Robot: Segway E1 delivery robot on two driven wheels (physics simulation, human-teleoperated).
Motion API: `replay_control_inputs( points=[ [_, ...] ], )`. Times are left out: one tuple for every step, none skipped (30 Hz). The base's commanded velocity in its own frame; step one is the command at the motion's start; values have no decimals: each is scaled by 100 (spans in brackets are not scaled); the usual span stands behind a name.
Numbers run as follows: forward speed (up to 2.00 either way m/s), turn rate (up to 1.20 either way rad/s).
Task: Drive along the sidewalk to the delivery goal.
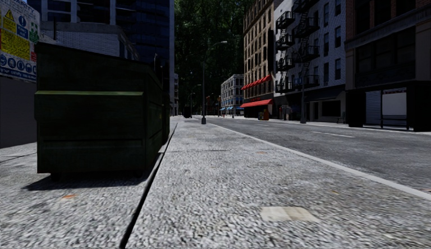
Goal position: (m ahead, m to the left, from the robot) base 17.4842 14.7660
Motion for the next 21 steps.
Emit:
replay_control_inputs(
  points=[
    [200,0],
    [200,0],
    [200,0],
    [200,0],
    [200,0],
    [200,0],
    [200,0],
    [200,0],
    [200,0],
    [200,0],
    [200,0],
    [200,0],
    [200,0],
    [200,21],
    [200,25],
    [200,30],
    [200,30],
    [200,32],
    [200,33],
    [200,35],
    [200,36]
  ],
)
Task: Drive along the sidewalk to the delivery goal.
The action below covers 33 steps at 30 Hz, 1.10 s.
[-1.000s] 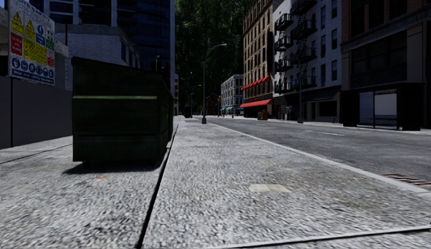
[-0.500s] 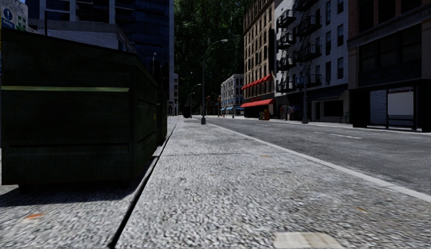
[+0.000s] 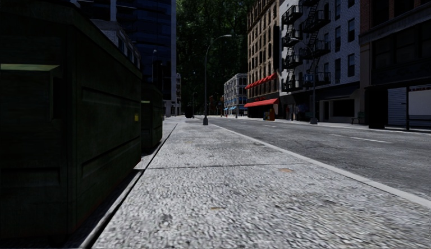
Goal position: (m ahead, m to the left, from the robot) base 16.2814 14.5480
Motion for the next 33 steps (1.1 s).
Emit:
replay_control_inputs(
  points=[
    [200,36],
    [200,36],
    [200,36],
    [200,36],
    [200,36],
    [200,36],
    [200,36],
    [200,36],
    [200,37],
    [200,37],
    [200,37],
    [200,37],
    [200,37],
    [200,31],
    [200,0],
    [200,0],
    [200,0],
    [200,0],
    [200,0],
    [200,0],
    [200,0],
    [200,0],
    [200,0],
    [200,0],
    [200,0],
    [200,0],
    [200,0],
    [200,0],
    [200,0],
    [200,0],
    [200,0],
    [200,0],
    [200,0]
  ],
)
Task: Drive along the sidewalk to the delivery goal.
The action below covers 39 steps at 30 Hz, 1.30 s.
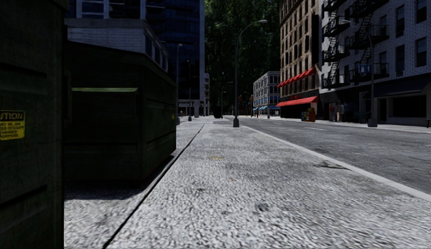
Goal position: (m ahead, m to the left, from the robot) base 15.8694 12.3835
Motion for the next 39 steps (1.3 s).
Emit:
replay_control_inputs(
  points=[
    [200,0],
    [200,0],
    [200,0],
    [200,0],
    [200,0],
    [200,0],
    [200,0],
    [200,0],
    [200,1],
    [200,2],
    [200,3],
    [200,4],
    [200,4],
    [200,20],
    [200,29],
    [200,32],
    [200,33],
    [200,30],
    [200,30],
    [200,0],
    [200,0],
    [200,0],
    [200,0],
    [200,0],
    [200,0],
    [200,0],
    [200,0],
    [200,0],
    [200,0],
    [200,0],
    [200,0],
    [200,0],
    [200,0],
    [200,0],
    [200,0],
    [200,0],
    [200,0],
    [200,0],
    [200,0]
  ],
)
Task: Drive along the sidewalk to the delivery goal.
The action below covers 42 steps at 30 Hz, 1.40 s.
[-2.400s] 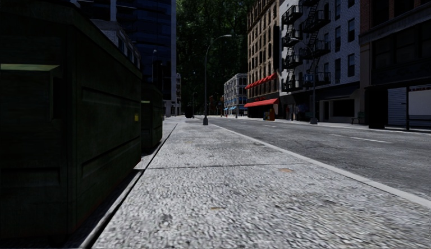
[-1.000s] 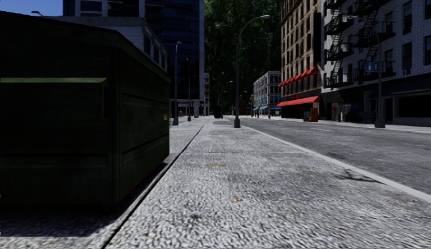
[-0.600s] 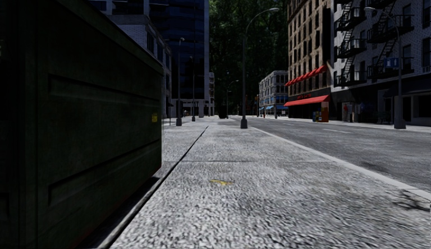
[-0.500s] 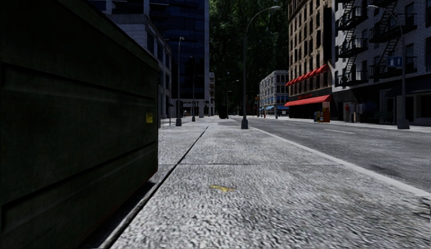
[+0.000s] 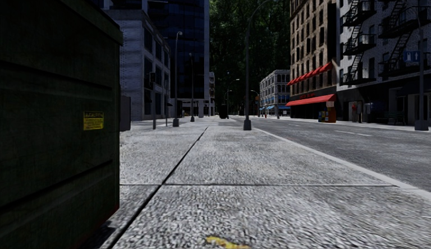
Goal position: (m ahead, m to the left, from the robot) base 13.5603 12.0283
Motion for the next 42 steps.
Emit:
replay_control_inputs(
  points=[
    [200,0],
    [200,0],
    [200,0],
    [200,0],
    [200,0],
    [200,0],
    [200,0],
    [200,0],
    [200,0],
    [200,0],
    [200,0],
    [200,0],
    [200,0],
    [200,0],
    [200,0],
    [200,0],
    [200,0],
    [200,0],
    [200,0],
    [200,0],
    [200,0],
    [200,0],
    [200,0],
    [200,0],
    [200,0],
    [200,0],
    [200,0],
    [200,0],
    [200,0],
    [200,0],
    [200,0],
    [200,0],
    [200,0],
    [200,0],
    [200,0],
    [200,0],
    [200,0],
    [200,0],
    [200,0],
    [200,0],
    [200,0],
    [200,0]
  ],
)
